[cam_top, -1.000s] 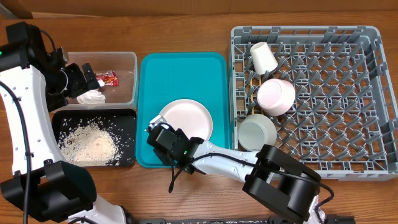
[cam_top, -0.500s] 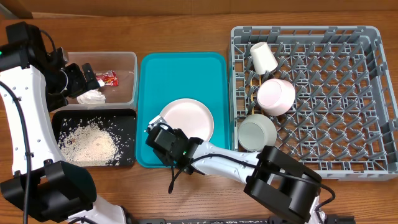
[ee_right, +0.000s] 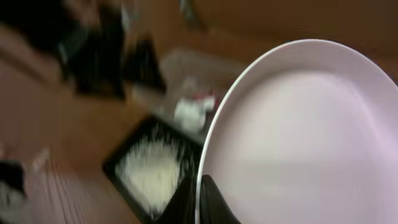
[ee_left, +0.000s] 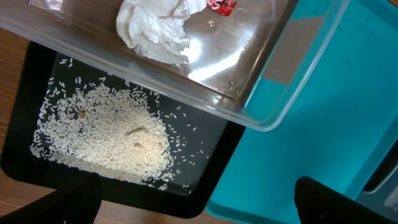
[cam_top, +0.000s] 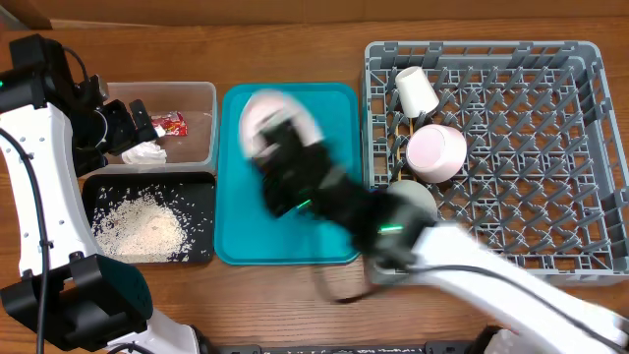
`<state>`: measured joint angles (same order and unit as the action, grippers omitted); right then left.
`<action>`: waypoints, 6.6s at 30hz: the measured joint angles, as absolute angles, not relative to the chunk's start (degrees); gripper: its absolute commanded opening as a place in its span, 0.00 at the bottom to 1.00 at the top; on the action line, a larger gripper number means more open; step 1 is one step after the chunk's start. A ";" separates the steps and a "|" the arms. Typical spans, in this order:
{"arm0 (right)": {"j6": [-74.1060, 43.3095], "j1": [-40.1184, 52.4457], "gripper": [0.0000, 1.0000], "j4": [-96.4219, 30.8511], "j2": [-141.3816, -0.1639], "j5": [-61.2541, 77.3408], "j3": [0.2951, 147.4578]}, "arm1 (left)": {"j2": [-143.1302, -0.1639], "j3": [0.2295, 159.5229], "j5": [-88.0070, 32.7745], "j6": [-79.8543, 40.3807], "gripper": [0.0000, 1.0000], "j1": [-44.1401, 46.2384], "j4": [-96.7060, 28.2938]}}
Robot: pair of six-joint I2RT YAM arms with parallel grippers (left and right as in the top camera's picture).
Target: Sort waste into correct bins and load items into the dishwasher
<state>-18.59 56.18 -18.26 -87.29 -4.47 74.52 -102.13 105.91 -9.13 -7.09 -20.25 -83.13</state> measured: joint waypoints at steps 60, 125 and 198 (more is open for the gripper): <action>-50.13 -1.45 0.04 2.46 -98.02 65.39 75.94 | -102.13 105.91 -9.13 -7.09 1.00 -20.25 -83.11; -35.68 1.80 0.66 -13.28 -97.21 67.24 75.29 | -102.13 105.91 -9.13 -7.09 1.00 -20.25 -83.13; -3.16 7.62 1.00 -72.05 -51.86 4.23 97.91 | -102.13 105.91 -9.10 -7.09 1.00 -20.25 -83.13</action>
